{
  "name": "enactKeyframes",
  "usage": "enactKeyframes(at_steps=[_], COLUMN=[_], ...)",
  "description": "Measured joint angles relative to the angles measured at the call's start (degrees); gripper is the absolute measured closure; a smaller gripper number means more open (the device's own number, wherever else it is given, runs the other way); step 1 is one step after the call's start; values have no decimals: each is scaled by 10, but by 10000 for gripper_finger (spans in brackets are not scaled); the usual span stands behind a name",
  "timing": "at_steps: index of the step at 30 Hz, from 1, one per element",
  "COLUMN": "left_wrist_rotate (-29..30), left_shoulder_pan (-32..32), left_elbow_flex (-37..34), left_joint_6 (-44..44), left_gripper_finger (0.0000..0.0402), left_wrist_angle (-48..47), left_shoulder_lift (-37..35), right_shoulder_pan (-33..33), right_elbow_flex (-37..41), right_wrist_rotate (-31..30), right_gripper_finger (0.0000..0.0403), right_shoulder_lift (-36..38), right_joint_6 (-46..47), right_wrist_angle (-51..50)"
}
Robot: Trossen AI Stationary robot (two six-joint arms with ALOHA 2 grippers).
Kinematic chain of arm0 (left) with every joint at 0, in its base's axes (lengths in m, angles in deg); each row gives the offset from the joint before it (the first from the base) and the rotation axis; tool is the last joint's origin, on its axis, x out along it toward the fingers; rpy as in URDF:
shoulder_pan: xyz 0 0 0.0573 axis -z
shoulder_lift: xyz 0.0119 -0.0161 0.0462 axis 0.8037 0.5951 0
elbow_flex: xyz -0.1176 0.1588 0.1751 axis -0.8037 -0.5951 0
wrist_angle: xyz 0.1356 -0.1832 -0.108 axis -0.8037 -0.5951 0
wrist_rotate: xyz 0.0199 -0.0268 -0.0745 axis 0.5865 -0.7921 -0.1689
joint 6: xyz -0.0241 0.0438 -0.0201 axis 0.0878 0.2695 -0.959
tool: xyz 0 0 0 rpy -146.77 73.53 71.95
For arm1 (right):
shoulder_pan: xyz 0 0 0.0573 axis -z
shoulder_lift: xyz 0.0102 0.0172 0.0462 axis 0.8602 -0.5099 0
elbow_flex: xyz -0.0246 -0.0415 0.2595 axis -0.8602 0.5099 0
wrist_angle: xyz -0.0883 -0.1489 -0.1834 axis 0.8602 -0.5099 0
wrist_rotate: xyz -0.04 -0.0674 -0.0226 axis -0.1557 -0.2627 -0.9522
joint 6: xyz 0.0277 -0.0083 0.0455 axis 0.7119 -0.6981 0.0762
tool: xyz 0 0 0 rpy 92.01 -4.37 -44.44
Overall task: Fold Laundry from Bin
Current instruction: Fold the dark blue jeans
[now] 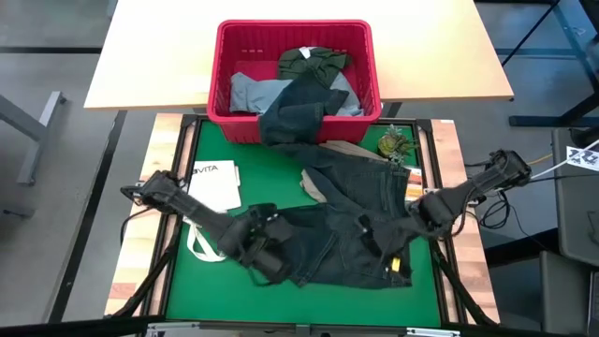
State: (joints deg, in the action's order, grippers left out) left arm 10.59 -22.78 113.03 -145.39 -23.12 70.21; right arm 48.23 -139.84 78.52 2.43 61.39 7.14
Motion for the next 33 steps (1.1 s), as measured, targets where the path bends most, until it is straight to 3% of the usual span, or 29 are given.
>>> enactKeyframes(at_steps=[4, 11, 22, 33], left_wrist_rotate=[30, 106, 136, 142], left_shoulder_pan=[49, 106, 121, 118], left_elbow_flex=[0, 0, 0, 0], left_joint_6=[-32, -85, -102, -101], left_gripper_finger=[264, 264, 264, 264], left_wrist_angle=[-5, -3, -2, -2], left_shoulder_lift=[0, 4, 4, 4], right_shoulder_pan=[-24, -27, -16, 22], right_elbow_flex=[69, 143, 145, 145], right_wrist_rotate=[-69, -106, -232, -224], right_gripper_finger=[269, 269, 269, 269], right_shoulder_lift=[-6, -67, -221, -259], right_joint_6=[-38, -96, -196, -234], right_wrist_angle=[131, 291, 341, 331])
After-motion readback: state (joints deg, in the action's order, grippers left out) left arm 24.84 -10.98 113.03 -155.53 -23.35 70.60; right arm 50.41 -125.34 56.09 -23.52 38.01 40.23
